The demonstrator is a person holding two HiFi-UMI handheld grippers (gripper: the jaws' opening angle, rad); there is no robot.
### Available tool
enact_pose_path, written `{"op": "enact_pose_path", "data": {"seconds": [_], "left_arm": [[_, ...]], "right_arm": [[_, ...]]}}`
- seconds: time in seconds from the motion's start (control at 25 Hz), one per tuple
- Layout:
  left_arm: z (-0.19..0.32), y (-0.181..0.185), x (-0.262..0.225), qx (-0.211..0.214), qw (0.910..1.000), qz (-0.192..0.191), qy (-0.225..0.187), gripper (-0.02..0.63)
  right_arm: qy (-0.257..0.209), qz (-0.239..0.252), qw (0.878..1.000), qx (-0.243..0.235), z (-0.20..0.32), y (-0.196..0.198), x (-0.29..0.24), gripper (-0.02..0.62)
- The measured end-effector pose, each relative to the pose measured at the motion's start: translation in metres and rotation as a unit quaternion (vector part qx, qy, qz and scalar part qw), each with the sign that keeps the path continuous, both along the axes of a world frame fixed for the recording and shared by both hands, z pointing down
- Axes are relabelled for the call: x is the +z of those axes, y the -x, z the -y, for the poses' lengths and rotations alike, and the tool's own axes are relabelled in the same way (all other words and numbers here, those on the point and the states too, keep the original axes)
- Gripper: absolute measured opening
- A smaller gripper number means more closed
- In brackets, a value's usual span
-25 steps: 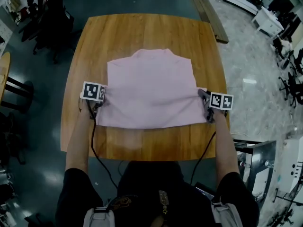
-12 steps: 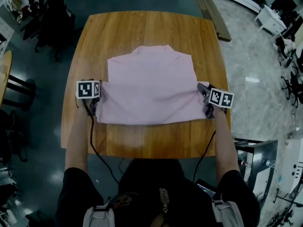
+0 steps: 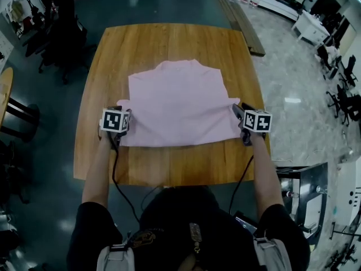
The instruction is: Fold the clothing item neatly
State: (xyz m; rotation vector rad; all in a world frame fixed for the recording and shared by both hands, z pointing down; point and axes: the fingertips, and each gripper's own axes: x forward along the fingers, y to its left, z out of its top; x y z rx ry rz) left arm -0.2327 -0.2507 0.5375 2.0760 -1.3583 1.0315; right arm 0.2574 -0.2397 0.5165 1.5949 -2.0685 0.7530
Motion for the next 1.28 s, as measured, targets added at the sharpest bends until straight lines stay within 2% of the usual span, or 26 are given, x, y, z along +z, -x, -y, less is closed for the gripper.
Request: {"op": "enact_pose_path", "data": {"seconds": [0.2, 0.32, 0.44, 0.6, 0.84, 0.88, 0.92, 0.96, 1.04, 1.08, 1.28], "left_arm": [[-0.036, 0.008, 0.011, 0.006, 0.9999, 0.01, 0.004, 0.173], [-0.056, 0.026, 0.016, 0.007, 0.9998, 0.016, 0.006, 0.183], [-0.076, 0.041, 0.019, -0.002, 1.0, 0.005, 0.008, 0.204], [-0.105, 0.038, 0.033, 0.002, 0.9996, -0.005, 0.029, 0.238], [-0.113, 0.024, 0.055, -0.014, 0.9986, -0.001, 0.05, 0.262], [-0.113, 0.02, 0.061, -0.017, 0.9982, 0.001, 0.057, 0.259], [-0.111, 0.017, 0.066, -0.02, 0.998, 0.003, 0.06, 0.223], [-0.109, 0.014, 0.067, -0.025, 0.9978, 0.004, 0.061, 0.191], [-0.104, 0.013, 0.062, -0.038, 0.9976, 0.005, 0.057, 0.119], [-0.106, 0.014, 0.058, -0.044, 0.9975, 0.007, 0.055, 0.092], [-0.149, 0.019, 0.049, -0.059, 0.9967, 0.006, 0.054, 0.072]], "right_arm": [[0.024, -0.018, 0.999, -0.025, -0.035, 0.011, 0.016, 0.201], [0.036, -0.035, 0.999, -0.016, -0.061, 0.002, 0.028, 0.21], [0.045, -0.046, 0.998, 0.001, -0.08, -0.007, 0.041, 0.227], [0.063, -0.045, 0.997, 0.01, -0.099, -0.015, 0.059, 0.256], [0.084, -0.037, 0.996, -0.022, -0.094, -0.012, 0.078, 0.259], [0.086, -0.038, 0.995, -0.025, -0.095, -0.013, 0.082, 0.258], [0.085, -0.043, 0.995, -0.031, -0.096, -0.014, 0.083, 0.246], [0.083, -0.047, 0.995, -0.041, -0.097, -0.015, 0.082, 0.216], [0.08, -0.044, 0.994, -0.064, -0.1, -0.01, 0.08, 0.116], [0.08, -0.038, 0.993, -0.073, -0.104, -0.007, 0.081, 0.095], [0.089, -0.015, 0.991, -0.098, -0.146, -0.004, 0.076, 0.08]]}}
